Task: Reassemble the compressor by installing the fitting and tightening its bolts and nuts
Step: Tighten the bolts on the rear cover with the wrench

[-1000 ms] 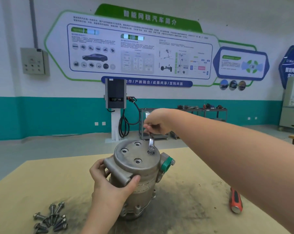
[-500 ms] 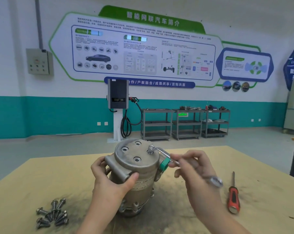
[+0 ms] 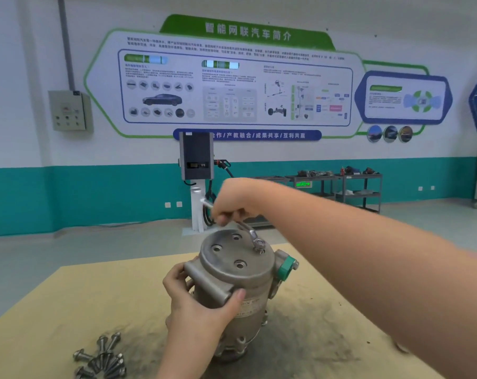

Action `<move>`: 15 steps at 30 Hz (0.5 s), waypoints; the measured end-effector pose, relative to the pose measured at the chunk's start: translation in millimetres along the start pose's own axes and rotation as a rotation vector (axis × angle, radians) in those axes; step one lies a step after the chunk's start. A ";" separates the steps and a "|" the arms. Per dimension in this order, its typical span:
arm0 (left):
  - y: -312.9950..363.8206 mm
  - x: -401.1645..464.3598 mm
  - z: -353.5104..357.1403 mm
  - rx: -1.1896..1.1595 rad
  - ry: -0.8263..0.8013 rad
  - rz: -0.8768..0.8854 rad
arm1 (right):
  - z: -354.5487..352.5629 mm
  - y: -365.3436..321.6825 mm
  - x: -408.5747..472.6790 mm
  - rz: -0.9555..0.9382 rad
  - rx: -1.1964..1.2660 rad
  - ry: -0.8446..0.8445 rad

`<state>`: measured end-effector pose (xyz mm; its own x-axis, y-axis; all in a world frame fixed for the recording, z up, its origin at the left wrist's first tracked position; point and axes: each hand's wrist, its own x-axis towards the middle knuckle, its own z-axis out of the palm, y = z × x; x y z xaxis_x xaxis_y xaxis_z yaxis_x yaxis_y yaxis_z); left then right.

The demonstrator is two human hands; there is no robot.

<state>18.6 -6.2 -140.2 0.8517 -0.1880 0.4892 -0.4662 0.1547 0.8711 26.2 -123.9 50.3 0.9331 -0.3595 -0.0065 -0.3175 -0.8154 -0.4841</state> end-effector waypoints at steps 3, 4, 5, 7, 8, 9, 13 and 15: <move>-0.7 1.7 -0.5 -0.004 0.007 -0.012 | -18.2 37.1 8.8 0.269 0.731 -0.131; -2.0 2.2 -0.5 -0.006 0.011 -0.021 | -20.5 51.3 5.4 0.333 1.027 -0.126; -3.0 2.7 -0.8 -0.005 0.013 -0.030 | -19.9 66.6 0.9 0.383 1.321 -0.099; -2.7 3.2 0.2 0.007 0.008 -0.044 | -12.3 99.3 -13.6 0.389 1.785 -0.016; -1.8 3.3 0.3 0.019 0.005 -0.045 | -4.5 113.4 -24.0 0.344 1.933 0.006; -0.2 2.5 0.7 0.026 0.006 -0.044 | 4.2 125.6 -37.8 0.271 2.019 0.010; 2.5 -0.5 1.4 0.029 0.017 -0.018 | 48.6 144.8 -100.9 -0.041 1.969 0.079; 1.7 -1.3 0.9 0.017 0.003 -0.002 | 75.0 140.7 -124.4 -0.226 1.736 0.315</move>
<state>16.5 -6.5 -139.4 0.8534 -0.1852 0.4873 -0.4685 0.1375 0.8727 -122.0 -159.9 -82.6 0.7986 -0.5538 0.2356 0.5206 0.4393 -0.7321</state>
